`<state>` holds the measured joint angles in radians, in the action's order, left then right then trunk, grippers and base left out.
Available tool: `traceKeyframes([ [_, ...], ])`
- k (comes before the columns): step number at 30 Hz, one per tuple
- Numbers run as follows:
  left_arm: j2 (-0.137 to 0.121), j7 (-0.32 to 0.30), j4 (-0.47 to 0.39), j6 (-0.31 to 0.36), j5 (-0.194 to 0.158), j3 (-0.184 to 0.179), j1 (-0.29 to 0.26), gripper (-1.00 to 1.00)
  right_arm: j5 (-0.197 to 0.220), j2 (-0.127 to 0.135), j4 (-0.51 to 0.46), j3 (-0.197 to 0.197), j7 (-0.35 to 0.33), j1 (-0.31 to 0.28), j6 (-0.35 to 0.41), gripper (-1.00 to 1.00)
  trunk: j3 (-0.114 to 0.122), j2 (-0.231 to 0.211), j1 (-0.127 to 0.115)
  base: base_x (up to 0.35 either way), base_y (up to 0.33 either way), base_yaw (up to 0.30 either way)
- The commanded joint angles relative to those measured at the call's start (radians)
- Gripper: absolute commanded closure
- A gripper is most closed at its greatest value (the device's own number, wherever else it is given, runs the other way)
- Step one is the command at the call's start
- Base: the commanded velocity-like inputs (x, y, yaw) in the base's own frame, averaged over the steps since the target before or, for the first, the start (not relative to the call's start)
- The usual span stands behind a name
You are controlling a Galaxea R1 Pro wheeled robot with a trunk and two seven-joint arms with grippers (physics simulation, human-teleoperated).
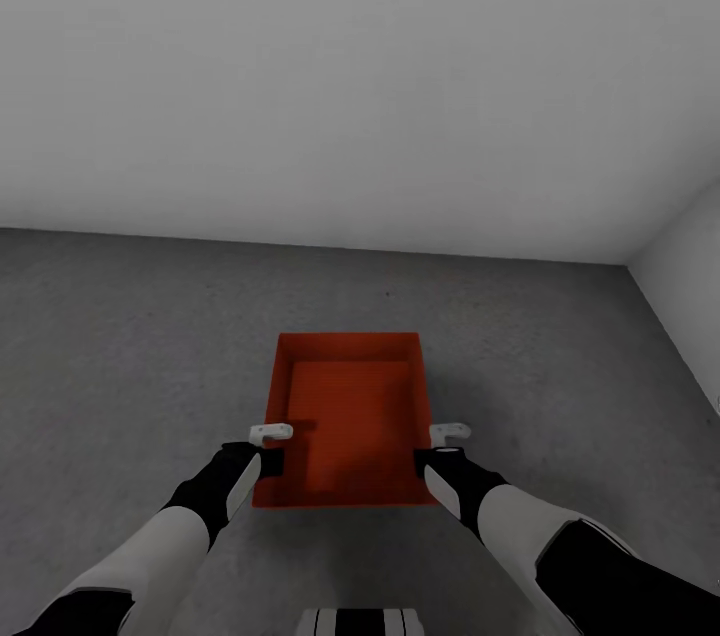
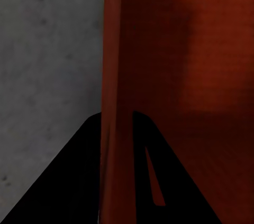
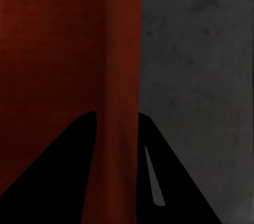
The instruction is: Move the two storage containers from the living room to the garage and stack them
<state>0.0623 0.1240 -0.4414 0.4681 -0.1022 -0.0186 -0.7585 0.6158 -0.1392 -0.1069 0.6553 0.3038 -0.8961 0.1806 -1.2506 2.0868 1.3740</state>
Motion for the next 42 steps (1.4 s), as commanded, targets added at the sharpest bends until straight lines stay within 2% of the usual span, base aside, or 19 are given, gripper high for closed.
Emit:
traceKeyframes([
  [1,0.007,0.012,0.038,0.007,-0.021,-0.012,0.001,1.00,-0.029,-0.001,-0.007,-0.015,0.056,-0.001,0.008,1.00,-0.001,0.000,0.000,0.000,0.000,-0.185],
  [7,0.007,0.012,0.038,0.007,-0.021,-0.012,0.001,1.00,-0.028,-0.002,-0.007,-0.014,0.055,-0.001,0.008,1.00,-0.001,0.000,0.000,0.000,0.000,-0.130],
  [25,0.007,0.012,0.038,0.007,-0.021,-0.012,0.001,1.00,-0.028,0.000,-0.007,-0.014,0.054,-0.001,0.008,1.00,-0.012,0.000,0.000,0.000,0.000,-0.003],
  [42,0.007,0.011,0.037,0.007,-0.021,-0.012,0.001,1.00,-0.028,0.000,-0.007,-0.014,0.055,-0.001,0.008,1.00,-0.013,0.000,0.000,0.000,0.000,0.000],
])
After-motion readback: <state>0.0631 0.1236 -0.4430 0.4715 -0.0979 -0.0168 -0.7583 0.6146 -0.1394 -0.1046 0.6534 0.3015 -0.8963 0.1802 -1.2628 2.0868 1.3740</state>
